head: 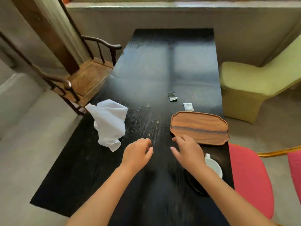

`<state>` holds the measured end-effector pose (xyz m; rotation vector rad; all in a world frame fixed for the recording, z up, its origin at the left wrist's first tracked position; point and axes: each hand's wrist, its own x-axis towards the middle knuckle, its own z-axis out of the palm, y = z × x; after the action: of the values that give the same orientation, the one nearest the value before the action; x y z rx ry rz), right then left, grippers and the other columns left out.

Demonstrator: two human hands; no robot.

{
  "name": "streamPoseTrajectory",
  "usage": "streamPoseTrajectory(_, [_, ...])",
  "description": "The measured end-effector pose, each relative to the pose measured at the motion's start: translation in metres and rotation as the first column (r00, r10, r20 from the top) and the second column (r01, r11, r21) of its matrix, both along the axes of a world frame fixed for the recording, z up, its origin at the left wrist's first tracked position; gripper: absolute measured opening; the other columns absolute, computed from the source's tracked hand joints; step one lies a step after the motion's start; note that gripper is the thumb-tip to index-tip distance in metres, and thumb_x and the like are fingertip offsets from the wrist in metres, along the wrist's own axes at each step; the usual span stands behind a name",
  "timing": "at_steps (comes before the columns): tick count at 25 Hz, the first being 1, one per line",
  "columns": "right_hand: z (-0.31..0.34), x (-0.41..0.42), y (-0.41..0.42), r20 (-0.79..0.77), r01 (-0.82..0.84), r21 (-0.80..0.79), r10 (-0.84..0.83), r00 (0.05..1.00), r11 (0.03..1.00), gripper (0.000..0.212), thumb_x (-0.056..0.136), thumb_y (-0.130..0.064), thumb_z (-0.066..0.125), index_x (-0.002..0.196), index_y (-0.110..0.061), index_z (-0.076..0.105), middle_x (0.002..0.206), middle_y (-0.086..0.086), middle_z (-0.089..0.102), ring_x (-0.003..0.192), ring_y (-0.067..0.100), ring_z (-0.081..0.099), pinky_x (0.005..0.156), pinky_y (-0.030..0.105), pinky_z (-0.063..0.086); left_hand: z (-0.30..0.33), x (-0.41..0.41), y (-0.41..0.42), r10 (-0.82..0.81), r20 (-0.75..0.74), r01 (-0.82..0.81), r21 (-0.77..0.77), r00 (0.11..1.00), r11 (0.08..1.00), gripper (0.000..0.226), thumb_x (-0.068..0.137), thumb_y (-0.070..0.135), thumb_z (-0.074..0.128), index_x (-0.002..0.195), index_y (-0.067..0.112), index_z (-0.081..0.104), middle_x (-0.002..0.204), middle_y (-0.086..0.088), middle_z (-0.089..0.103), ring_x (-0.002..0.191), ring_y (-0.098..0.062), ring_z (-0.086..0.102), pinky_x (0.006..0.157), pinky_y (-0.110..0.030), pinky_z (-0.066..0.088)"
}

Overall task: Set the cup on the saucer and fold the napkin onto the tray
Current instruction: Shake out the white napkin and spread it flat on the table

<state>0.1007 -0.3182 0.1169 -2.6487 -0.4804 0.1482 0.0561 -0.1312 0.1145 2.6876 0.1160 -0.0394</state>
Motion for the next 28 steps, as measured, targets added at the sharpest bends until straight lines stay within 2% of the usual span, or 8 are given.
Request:
streamPoseTrajectory(5, [0.003,0.003,0.110,0.074,-0.142,-0.049,0.145,0.987,0.989,0.042,0.088,-0.035,0.054,0.127,-0.021,0.049,0.121,0.001,0.054,0.110,0.023,0.050,0.085,0.036,0.044,-0.004,-0.028,0.107,0.137,0.086,-0.143,0.066,0.987,0.988,0.028,0.087,0.029,0.060,0.113,0.019,0.062,0.103,0.000,0.069,0.089,-0.016,0.065,0.080,-0.027,0.052])
streamPoseTrajectory(12, [-0.021,0.022,0.234,0.073,-0.049,-0.098,0.057,0.996,0.994,0.053,0.084,-0.035,0.058,0.133,-0.023,0.042,0.129,0.000,0.050,0.113,0.020,0.048,0.085,0.033,0.045,-0.018,0.009,0.239,0.181,0.119,-0.187,0.039,0.976,0.982,0.052,0.083,0.029,0.067,0.131,0.019,0.049,0.128,-0.001,0.057,0.111,-0.015,0.057,0.096,-0.034,0.045])
streamPoseTrajectory(16, [-0.040,0.056,0.293,0.023,0.052,-0.066,-0.051,0.998,0.996,0.070,0.079,-0.036,0.066,0.138,-0.021,0.030,0.142,0.002,0.039,0.128,0.022,0.037,0.095,0.037,0.043,-0.019,0.073,0.288,0.042,0.060,-0.046,0.068,0.997,0.997,0.078,0.083,0.031,0.066,0.146,0.025,0.020,0.153,-0.004,0.026,0.139,-0.023,0.028,0.108,-0.044,0.034])
streamPoseTrajectory(19, [-0.056,0.082,0.320,-0.135,0.032,0.027,-0.028,0.990,0.999,0.076,0.078,-0.035,0.067,0.142,-0.022,0.028,0.146,0.000,0.036,0.135,0.020,0.032,0.105,0.040,0.038,-0.025,0.111,0.301,-0.135,-0.084,0.139,0.041,0.987,0.989,0.077,0.084,0.029,0.065,0.146,0.021,0.021,0.149,-0.002,0.034,0.136,-0.020,0.035,0.109,-0.041,0.033])
streamPoseTrajectory(21, [-0.060,0.093,0.329,-0.262,0.050,0.069,-0.030,0.965,0.996,0.058,0.080,-0.032,0.065,0.133,-0.021,0.044,0.132,0.000,0.053,0.123,0.021,0.047,0.099,0.039,0.041,-0.027,0.123,0.305,-0.187,-0.153,0.187,-0.016,0.970,0.982,0.058,0.085,0.025,0.062,0.138,0.019,0.039,0.137,-0.003,0.050,0.124,-0.021,0.048,0.103,-0.040,0.040])
streamPoseTrajectory(24, [-0.050,0.099,0.331,-0.328,0.089,0.176,-0.026,0.944,0.980,0.007,0.083,-0.024,0.060,0.084,-0.019,0.065,0.087,0.004,0.067,0.086,0.022,0.061,0.077,0.037,0.048,-0.020,0.127,0.308,-0.224,-0.117,0.219,-0.054,0.968,0.974,0.026,0.088,0.019,0.057,0.113,0.012,0.062,0.110,-0.007,0.065,0.103,-0.024,0.059,0.085,-0.036,0.048])
streamPoseTrajectory(26, [-0.029,0.099,0.326,-0.333,0.095,0.260,-0.003,0.943,0.961,0.019,0.081,-0.018,0.061,0.065,-0.027,0.055,0.071,0.000,0.061,0.072,0.018,0.057,0.067,0.033,0.044,-0.006,0.126,0.311,-0.222,-0.059,0.215,-0.110,0.973,0.970,0.022,0.088,0.019,0.058,0.107,0.010,0.067,0.103,-0.009,0.069,0.097,-0.025,0.062,0.082,-0.036,0.049])
streamPoseTrajectory(28, [-0.001,0.103,0.318,-0.318,0.094,0.365,0.029,0.948,0.926,0.015,0.078,-0.015,0.063,0.070,-0.026,0.058,0.072,-0.001,0.064,0.072,0.017,0.058,0.066,0.031,0.044,0.015,0.127,0.312,-0.197,0.020,0.197,-0.214,0.980,0.957,0.023,0.087,0.018,0.061,0.108,0.012,0.069,0.103,-0.009,0.071,0.098,-0.024,0.064,0.084,-0.036,0.050])
